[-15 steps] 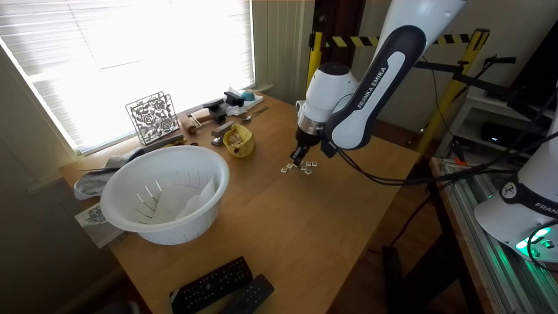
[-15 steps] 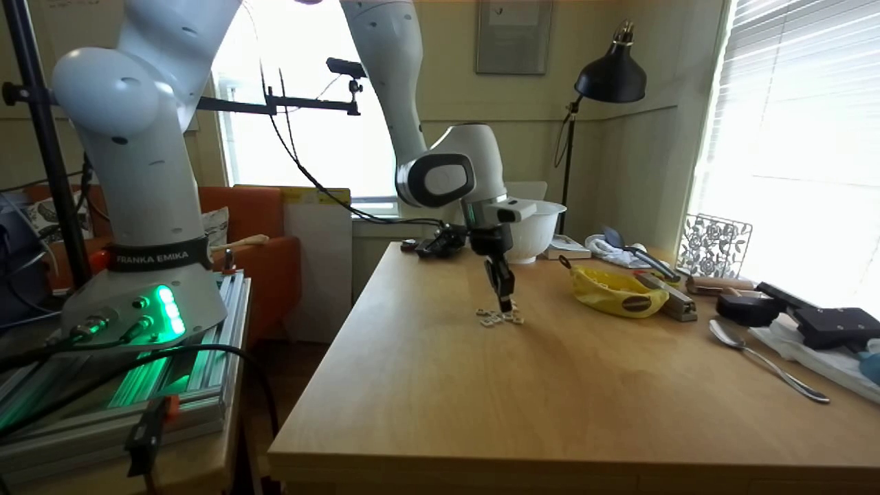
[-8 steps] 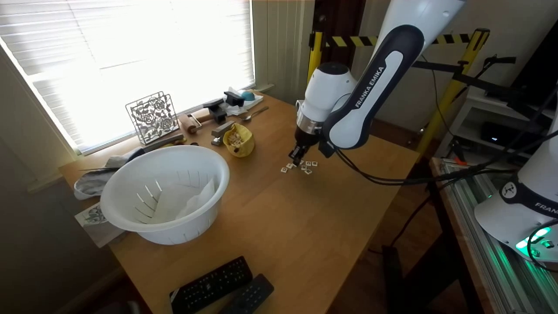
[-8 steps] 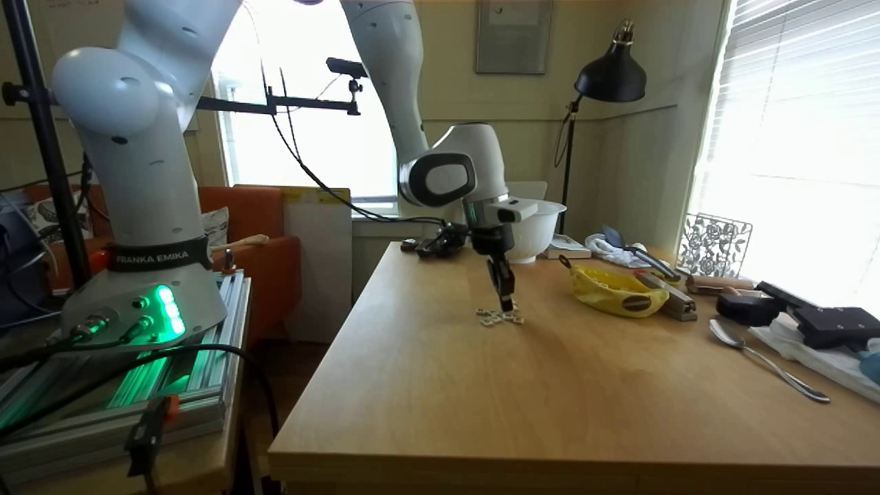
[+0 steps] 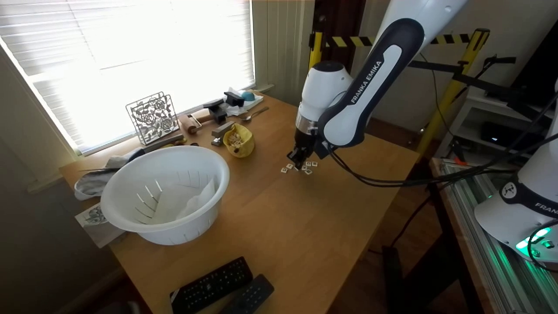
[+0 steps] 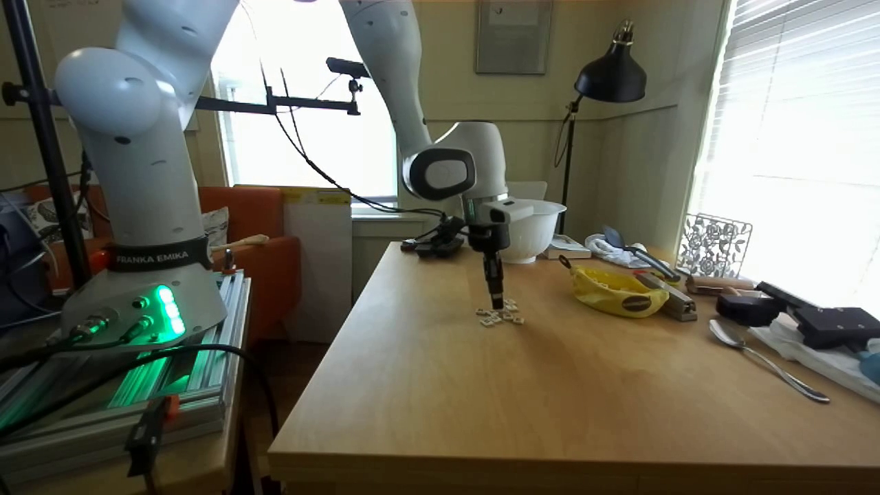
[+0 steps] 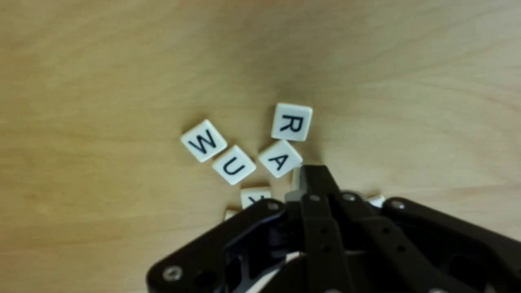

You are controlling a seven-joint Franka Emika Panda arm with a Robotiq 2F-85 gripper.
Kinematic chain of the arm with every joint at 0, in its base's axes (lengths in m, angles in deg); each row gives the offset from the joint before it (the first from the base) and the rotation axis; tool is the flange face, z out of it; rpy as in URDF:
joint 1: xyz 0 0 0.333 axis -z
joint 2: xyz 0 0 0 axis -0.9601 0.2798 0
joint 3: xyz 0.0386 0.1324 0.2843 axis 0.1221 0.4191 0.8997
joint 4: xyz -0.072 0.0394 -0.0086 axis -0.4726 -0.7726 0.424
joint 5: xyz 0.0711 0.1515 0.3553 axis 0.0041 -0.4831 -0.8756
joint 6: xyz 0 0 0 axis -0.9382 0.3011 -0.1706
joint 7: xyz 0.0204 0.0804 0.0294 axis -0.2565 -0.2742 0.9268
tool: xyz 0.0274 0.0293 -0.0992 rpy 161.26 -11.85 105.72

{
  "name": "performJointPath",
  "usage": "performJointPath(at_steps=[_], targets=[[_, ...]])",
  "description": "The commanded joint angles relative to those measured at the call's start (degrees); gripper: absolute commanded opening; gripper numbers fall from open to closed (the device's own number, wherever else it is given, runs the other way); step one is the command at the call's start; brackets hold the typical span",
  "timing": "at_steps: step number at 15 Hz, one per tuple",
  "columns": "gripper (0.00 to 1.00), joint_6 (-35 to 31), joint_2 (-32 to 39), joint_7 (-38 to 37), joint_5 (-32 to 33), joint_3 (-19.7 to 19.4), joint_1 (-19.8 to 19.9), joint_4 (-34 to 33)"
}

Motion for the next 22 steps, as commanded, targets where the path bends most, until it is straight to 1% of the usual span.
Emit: performJointPath(at_steps=[1,6,10,13,17,22], targets=[[0.0,2.72,0.66,-2.9,-3.5,2.03,0.04,-0.14],[0.0,4.43,0.17,-5.45,-6.02,3.78,0.01,0.12],[0.0,5.46,-0.2,-8.98,-6.26,2.74,-0.88,0.26],[0.0,6.46,-0.62,-10.89,-7.04,2.99,-0.49,0.5],[0.0,6.96,-1.99,-12.27,-8.02,3.12,-0.16,1.03],[0.0,5.97,-4.46,-13.19,-7.93,2.45,-0.31,2.64]])
